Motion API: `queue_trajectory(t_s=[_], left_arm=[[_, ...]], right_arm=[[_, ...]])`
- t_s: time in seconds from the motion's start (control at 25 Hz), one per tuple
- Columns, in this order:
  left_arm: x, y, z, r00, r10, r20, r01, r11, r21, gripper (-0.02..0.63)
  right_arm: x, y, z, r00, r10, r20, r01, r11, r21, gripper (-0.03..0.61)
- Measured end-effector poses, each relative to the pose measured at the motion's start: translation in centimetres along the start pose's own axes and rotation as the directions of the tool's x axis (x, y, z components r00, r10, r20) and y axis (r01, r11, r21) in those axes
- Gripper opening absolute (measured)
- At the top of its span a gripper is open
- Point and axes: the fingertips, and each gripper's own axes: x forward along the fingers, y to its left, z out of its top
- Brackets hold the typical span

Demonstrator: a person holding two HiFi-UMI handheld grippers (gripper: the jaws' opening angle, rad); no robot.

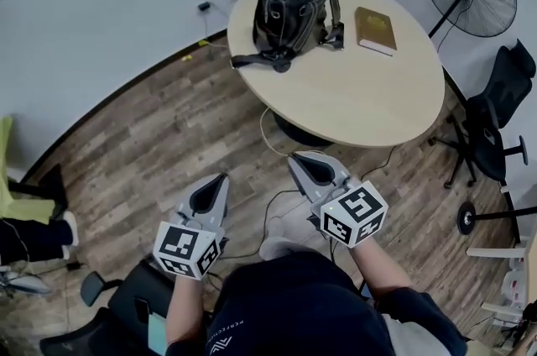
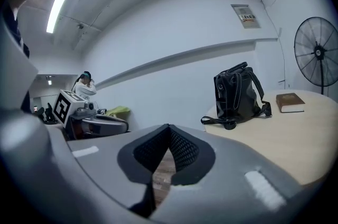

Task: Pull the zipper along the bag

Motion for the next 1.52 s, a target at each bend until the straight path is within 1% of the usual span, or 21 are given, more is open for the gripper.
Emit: queue_trajectory(t_s=[0.16,0.32,0.6,0.72,0.84,0.96,1.08,1.2,1.52], left_arm=[[3.8,1.6,1.6,1.000,0.011,0.010,-0.011,1.000,0.009,0.020],[6.3,2.8,3.1,1.000,-0.010,0.007,0.010,1.000,0.020,0.020],[11.3,5.9,5.9,0.999,-0.029,0.020,0.027,0.998,0.057,0.022],[14.5,7.7,6.9,0.998,-0.061,0.021,0.060,0.996,0.064,0.034],[18.1,9.6,7.9,0.994,-0.111,-0.001,0.110,0.991,0.077,0.048],[21.8,11.4,8.9,0.985,-0.168,-0.040,0.171,0.980,0.101,0.079],[25.3,13.0,10.2,0.974,-0.219,-0.064,0.225,0.968,0.108,0.086],[28.4,14.6,11.3,0.962,-0.259,-0.085,0.268,0.956,0.118,0.092],[34.1,15.9,11.8,0.921,-0.362,-0.144,0.379,0.919,0.110,0.116]], right_arm=[[1.9,-3.8,0.8,1.000,-0.005,-0.007,0.005,1.000,0.000,0.005],[3.1,-6.0,1.7,1.000,-0.025,0.004,0.025,1.000,0.011,0.005],[4.9,-10.2,3.7,0.994,-0.095,0.045,0.094,0.995,0.034,0.005],[5.9,-12.3,4.3,0.990,-0.134,0.045,0.133,0.991,0.036,0.005],[7.3,-15.0,5.0,0.980,-0.193,0.046,0.190,0.980,0.060,0.005],[9.1,-17.5,5.8,0.969,-0.245,0.042,0.242,0.968,0.068,0.005],[11.0,-20.0,6.9,0.953,-0.300,0.035,0.298,0.953,0.058,0.005],[13.1,-22.1,7.8,0.938,-0.344,0.035,0.341,0.938,0.067,0.005],[15.7,-25.0,8.1,0.906,-0.422,0.000,0.420,0.902,0.099,0.005]])
